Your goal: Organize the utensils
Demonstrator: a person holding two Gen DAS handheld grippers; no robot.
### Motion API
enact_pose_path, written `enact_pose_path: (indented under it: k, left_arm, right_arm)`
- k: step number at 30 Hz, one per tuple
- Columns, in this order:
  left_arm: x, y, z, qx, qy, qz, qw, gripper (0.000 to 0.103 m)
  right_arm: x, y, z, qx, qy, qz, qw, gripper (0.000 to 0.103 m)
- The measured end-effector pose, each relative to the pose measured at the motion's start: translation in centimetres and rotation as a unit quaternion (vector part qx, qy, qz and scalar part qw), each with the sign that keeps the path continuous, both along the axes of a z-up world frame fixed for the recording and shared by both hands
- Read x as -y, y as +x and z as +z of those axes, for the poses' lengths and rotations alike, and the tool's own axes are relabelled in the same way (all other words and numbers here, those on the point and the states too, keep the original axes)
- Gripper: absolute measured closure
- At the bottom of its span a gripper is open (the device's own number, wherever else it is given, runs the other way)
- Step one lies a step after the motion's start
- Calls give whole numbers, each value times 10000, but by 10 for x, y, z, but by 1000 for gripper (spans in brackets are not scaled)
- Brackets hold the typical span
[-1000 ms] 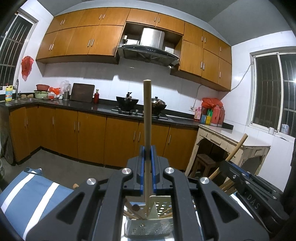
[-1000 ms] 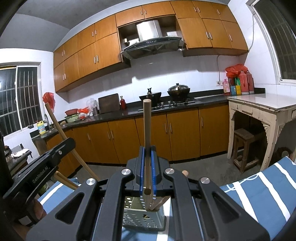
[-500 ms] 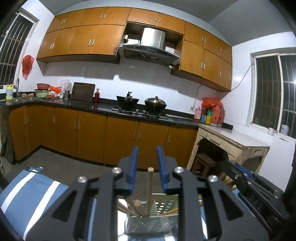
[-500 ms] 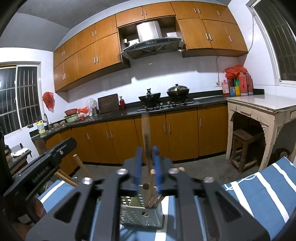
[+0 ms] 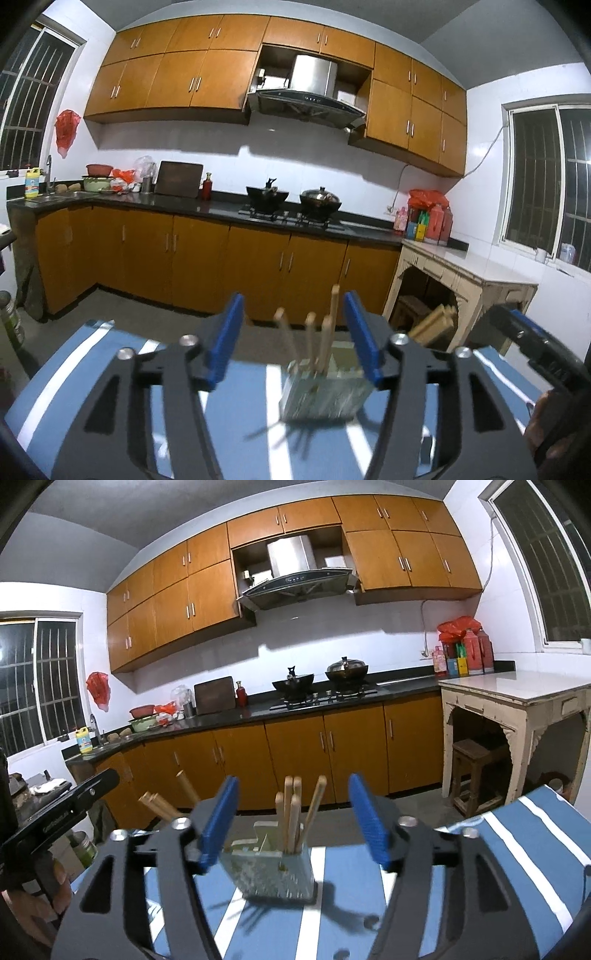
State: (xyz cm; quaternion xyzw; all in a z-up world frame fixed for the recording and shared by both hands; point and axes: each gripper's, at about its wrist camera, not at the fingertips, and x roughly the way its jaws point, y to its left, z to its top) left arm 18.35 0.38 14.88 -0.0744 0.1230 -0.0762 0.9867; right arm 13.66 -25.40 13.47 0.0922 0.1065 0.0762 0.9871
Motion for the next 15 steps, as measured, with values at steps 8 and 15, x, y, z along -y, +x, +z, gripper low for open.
enact_pose_path:
  k: [8, 15]
  left_arm:
    - [-20, -80, -34, -115, 382, 113, 9991, 4]
    - [-21, -127, -64, -379, 641, 296, 9968, 4]
  right_arm:
    - [-15, -54, -28, -70, -440, 15, 9990, 2]
    - [-20, -83, -56, -411, -411, -13, 9983, 2]
